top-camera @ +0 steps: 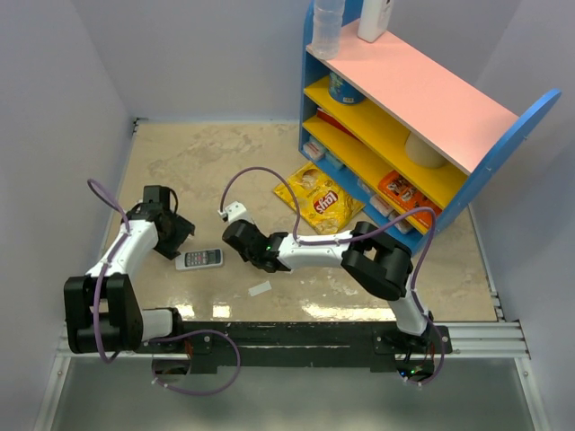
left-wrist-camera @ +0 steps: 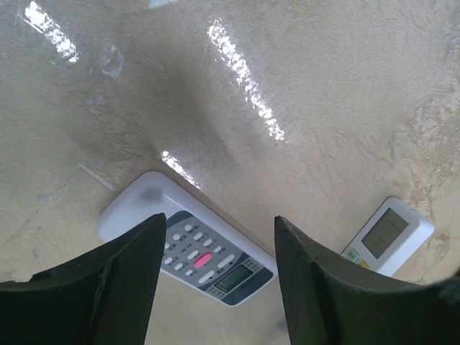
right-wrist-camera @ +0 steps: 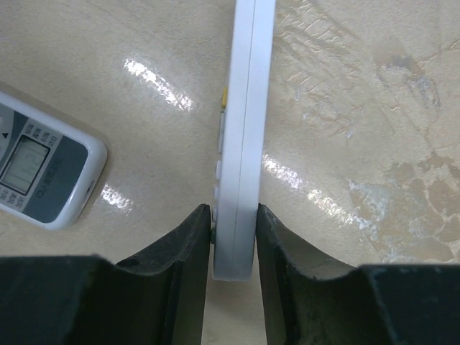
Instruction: Unload the batteries from the remote control
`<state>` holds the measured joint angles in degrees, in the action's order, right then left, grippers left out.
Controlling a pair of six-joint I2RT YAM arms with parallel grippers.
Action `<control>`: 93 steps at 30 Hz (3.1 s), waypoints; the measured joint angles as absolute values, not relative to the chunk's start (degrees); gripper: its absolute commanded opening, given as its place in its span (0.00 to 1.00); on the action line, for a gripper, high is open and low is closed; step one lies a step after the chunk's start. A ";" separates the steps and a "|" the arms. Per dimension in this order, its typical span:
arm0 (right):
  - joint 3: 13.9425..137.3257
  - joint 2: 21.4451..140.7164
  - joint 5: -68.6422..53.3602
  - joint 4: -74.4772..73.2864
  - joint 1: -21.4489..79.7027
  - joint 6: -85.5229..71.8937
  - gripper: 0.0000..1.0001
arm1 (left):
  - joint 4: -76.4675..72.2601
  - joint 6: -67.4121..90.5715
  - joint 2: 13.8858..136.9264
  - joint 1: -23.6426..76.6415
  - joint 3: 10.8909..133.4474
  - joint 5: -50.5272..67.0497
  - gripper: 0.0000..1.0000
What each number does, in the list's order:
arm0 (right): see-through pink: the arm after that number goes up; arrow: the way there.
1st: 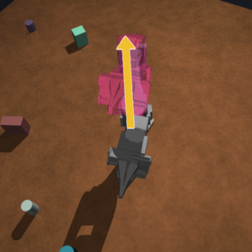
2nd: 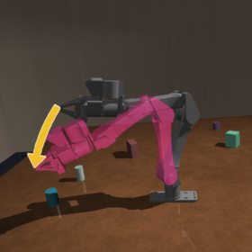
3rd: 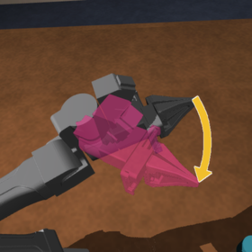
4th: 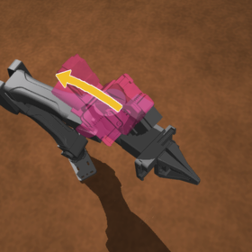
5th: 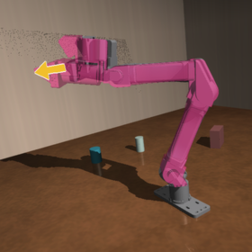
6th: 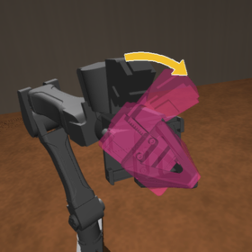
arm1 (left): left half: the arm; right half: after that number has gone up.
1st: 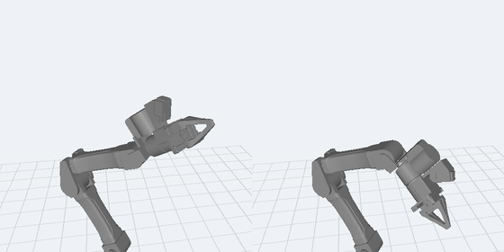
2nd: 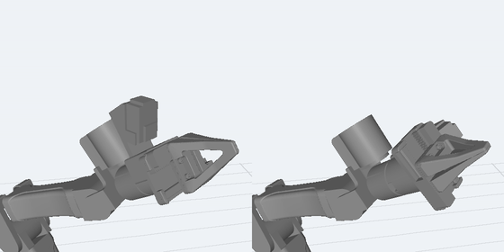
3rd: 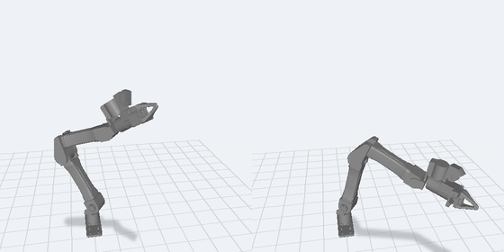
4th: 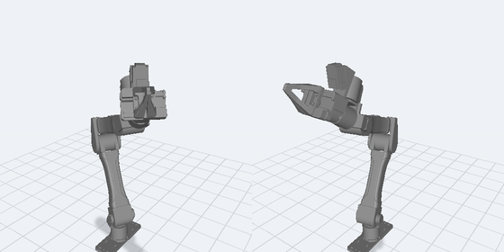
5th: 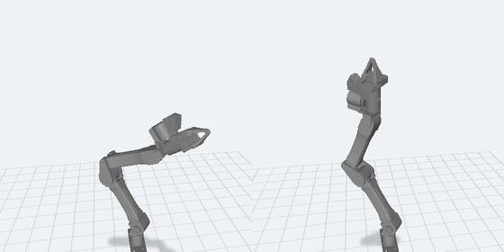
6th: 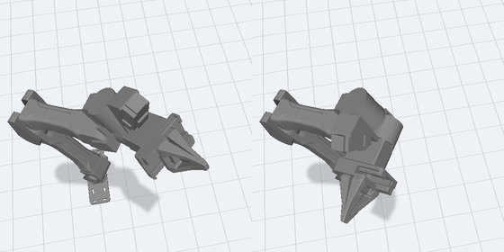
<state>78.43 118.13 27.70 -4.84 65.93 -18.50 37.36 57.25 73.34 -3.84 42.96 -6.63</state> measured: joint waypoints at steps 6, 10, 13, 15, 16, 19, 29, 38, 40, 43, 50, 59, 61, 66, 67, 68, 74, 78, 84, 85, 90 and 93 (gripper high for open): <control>78.39 118.13 28.77 -4.75 66.00 -18.46 0.26 | 37.47 58.06 74.85 -4.12 42.96 -6.33 0.64; 78.41 118.13 30.09 -4.80 66.13 -18.04 0.16 | 37.98 58.54 75.75 -4.12 42.96 -6.52 0.65; 78.43 118.13 33.32 -6.02 66.67 -17.37 0.13 | 39.13 59.55 75.75 -4.14 42.96 -7.03 0.66; 78.43 118.13 36.71 -7.73 67.22 -16.82 0.13 | 39.83 59.96 75.75 -4.14 42.96 -7.18 0.67; 78.43 118.13 38.11 -8.56 67.46 -16.58 0.13 | 40.12 60.12 75.75 -4.14 42.98 -7.22 0.68; 78.54 118.13 43.27 -11.55 68.34 -15.59 0.13 | 41.34 60.64 75.72 -4.16 43.44 -7.22 0.73; 83.70 123.74 52.47 -17.61 72.66 -14.90 0.42 | 46.39 65.63 74.94 -4.47 44.27 -6.87 0.83; 81.82 121.84 46.74 -16.67 74.08 -17.58 0.55 | 47.97 69.73 74.94 -4.49 44.23 -5.69 0.83; 80.27 120.14 44.99 -16.64 74.00 -18.17 0.58 | 48.18 71.11 74.94 -4.49 44.10 -5.72 0.83; 76.86 116.18 41.43 -15.44 73.54 -17.80 0.64 | 48.66 72.44 74.98 -4.49 43.81 -5.82 0.83; 70.06 105.67 18.83 -1.08 68.47 -9.10 0.75 | 50.72 70.67 76.97 -6.22 47.57 -9.72 0.84; 76.58 118.63 2.37 9.13 65.71 4.86 0.76 | 48.16 59.57 79.61 -12.82 49.89 -11.38 0.83; 77.19 120.55 0.21 9.17 65.52 7.68 0.77 | 47.44 57.69 79.61 -13.50 49.87 -11.44 0.83; 78.54 122.19 -3.99 8.95 65.23 14.68 0.77 | 46.48 54.52 79.57 -14.00 49.87 -11.49 0.82; 79.22 122.52 -4.23 8.95 65.21 15.62 0.76 | 46.15 54.11 79.48 -14.04 49.80 -11.44 0.82; 80.44 123.11 -4.71 8.60 65.10 16.73 0.76 | 45.91 53.74 79.37 -14.13 49.76 -11.35 0.82; 85.45 126.04 -9.39 5.89 63.53 20.14 0.71 | 45.60 52.64 79.05 -14.20 49.74 -10.61 0.81; 88.29 128.20 -13.10 3.86 62.59 21.26 0.69 | 45.17 51.48 79.05 -14.20 49.74 -10.00 0.80; 88.16 128.20 -16.53 3.40 62.30 22.17 0.64 | 42.37 48.03 78.48 -14.22 48.07 -7.97 0.78; 88.09 128.20 -17.10 3.38 62.30 22.26 0.60 | 41.80 47.29 78.28 -14.22 47.55 -7.60 0.78; 87.92 128.20 -20.27 3.05 62.28 23.05 0.60 | 40.18 43.83 78.02 -14.24 46.11 -6.33 0.78; 87.66 128.20 -21.06 3.44 62.28 23.27 0.66 | 39.59 42.46 78.04 -14.24 46.11 -6.15 0.78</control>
<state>87.66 128.20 -21.06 3.44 62.28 23.27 39.59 42.46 78.04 -14.24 46.11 -6.15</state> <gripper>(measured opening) 0.614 0.778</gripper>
